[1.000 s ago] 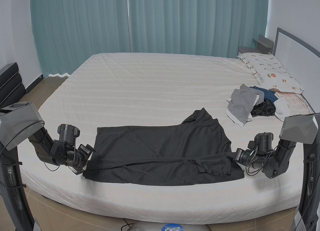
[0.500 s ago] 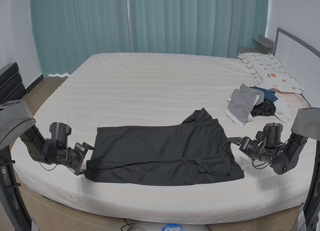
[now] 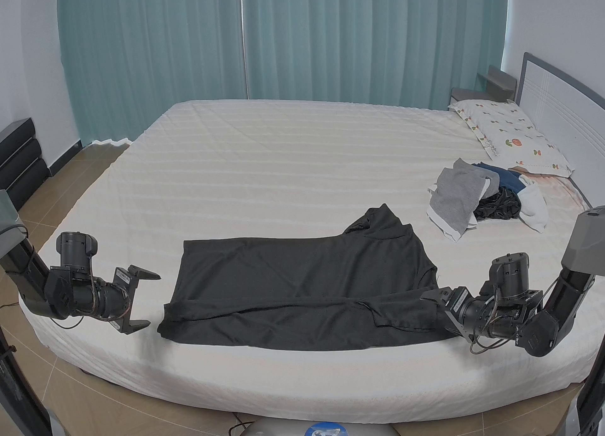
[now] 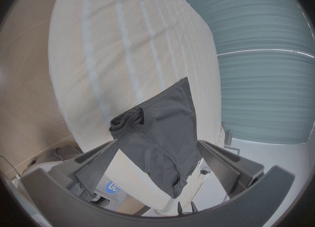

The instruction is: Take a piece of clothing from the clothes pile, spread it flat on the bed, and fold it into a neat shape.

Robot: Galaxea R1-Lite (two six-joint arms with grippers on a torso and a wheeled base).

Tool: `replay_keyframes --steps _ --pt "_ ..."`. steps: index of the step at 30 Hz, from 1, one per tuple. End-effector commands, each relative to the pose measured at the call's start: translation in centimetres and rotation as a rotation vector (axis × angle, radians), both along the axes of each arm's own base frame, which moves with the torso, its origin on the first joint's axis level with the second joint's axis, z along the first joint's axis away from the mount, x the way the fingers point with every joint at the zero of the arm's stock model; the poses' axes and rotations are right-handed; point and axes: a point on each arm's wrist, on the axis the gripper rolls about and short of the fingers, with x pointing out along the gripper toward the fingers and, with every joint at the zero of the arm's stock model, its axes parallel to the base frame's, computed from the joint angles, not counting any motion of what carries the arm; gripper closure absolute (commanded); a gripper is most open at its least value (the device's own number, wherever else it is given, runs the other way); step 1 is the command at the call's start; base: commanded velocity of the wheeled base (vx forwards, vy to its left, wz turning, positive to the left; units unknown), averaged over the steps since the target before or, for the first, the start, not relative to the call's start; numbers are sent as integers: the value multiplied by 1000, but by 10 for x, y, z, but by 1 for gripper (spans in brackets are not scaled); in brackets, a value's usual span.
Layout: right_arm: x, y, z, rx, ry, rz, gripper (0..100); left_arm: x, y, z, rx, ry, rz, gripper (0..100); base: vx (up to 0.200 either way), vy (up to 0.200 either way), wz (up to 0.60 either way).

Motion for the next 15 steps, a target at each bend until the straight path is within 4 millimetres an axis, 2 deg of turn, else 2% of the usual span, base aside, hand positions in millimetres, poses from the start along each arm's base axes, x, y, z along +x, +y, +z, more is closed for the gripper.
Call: replay_keyframes --steps 1,7,15 --pt "-2 2 -15 -25 57 -21 0 -4 0 2 3 -16 -1 0 0 0 0" --pt "8 3 -41 -39 66 -26 0 -4 -4 1 14 -14 -5 0 0 0 0" --pt "15 5 -45 -42 33 -23 0 -3 -5 0 18 -12 -9 0 0 0 0"
